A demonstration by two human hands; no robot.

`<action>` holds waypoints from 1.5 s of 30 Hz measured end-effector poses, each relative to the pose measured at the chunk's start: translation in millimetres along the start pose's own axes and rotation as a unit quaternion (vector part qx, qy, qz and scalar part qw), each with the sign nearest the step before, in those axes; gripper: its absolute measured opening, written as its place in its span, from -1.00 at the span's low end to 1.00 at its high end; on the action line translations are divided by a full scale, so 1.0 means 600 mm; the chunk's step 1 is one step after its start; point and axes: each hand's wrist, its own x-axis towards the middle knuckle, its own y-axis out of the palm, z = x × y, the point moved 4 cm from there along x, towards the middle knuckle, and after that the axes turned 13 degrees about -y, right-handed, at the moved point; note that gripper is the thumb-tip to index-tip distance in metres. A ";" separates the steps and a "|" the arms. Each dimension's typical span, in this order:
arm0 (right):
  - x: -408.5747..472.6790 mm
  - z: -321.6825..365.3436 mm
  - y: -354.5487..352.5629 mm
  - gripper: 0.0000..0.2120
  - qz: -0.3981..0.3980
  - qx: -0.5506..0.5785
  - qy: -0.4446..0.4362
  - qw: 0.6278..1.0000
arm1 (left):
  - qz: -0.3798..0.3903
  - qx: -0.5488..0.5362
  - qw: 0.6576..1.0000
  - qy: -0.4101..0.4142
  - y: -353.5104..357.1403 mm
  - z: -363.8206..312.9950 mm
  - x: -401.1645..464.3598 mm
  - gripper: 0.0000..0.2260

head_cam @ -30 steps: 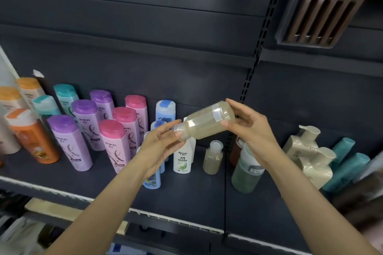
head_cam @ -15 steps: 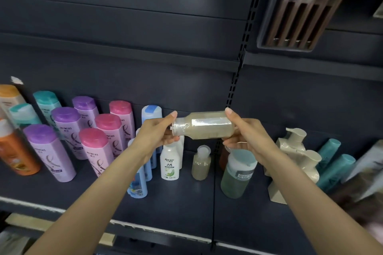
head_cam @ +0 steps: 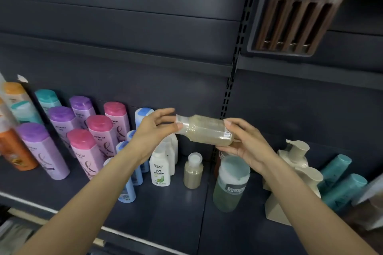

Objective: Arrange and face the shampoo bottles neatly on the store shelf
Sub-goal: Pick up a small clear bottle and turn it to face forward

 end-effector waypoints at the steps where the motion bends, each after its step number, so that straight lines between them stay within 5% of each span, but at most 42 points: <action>1: 0.002 -0.001 -0.002 -0.73 -0.011 0.014 -0.013 1.000 | 0.004 -0.002 1.000 -0.009 0.002 0.003 0.003 -0.66; 5: 0.008 -0.006 -0.008 -0.66 -0.027 0.013 -0.063 0.998 | 0.101 -0.051 0.991 -0.066 0.019 0.016 0.009 -0.75; 10: 0.016 -0.014 -0.009 -0.59 0.050 -0.110 -0.114 0.986 | 0.061 -0.052 0.996 -0.048 0.009 0.016 0.025 -0.79; 17: 0.050 -0.044 -0.031 -0.50 0.116 -0.494 -0.141 0.850 | 0.022 0.052 0.998 0.020 0.020 0.021 0.050 -0.78; 21: 0.059 -0.055 -0.047 -0.36 0.106 -0.439 -0.089 0.888 | 0.030 0.128 0.988 0.085 0.025 0.015 0.058 -0.71; 24: 0.070 -0.064 -0.034 -0.26 0.176 -0.411 -0.059 0.893 | 0.083 0.114 0.984 0.105 0.034 0.008 0.060 -0.68; 28: 0.082 -0.064 -0.029 -0.40 0.157 -0.408 -0.094 0.895 | 0.106 0.091 0.985 0.101 0.038 0.002 0.069 -0.64; 33: 0.083 -0.063 -0.023 -0.33 0.080 -0.503 -0.162 0.845 | 0.080 0.047 0.996 -0.007 0.040 0.007 0.093 -0.68; 39: 0.085 -0.053 -0.027 -0.30 0.108 -0.529 -0.173 0.824 | 0.034 0.050 0.998 0.029 0.042 0.000 0.106 -0.85; 45: 0.082 -0.068 -0.079 -0.34 0.166 -0.590 -0.079 0.786 | -0.038 0.275 0.954 0.111 0.053 0.008 0.140 -0.63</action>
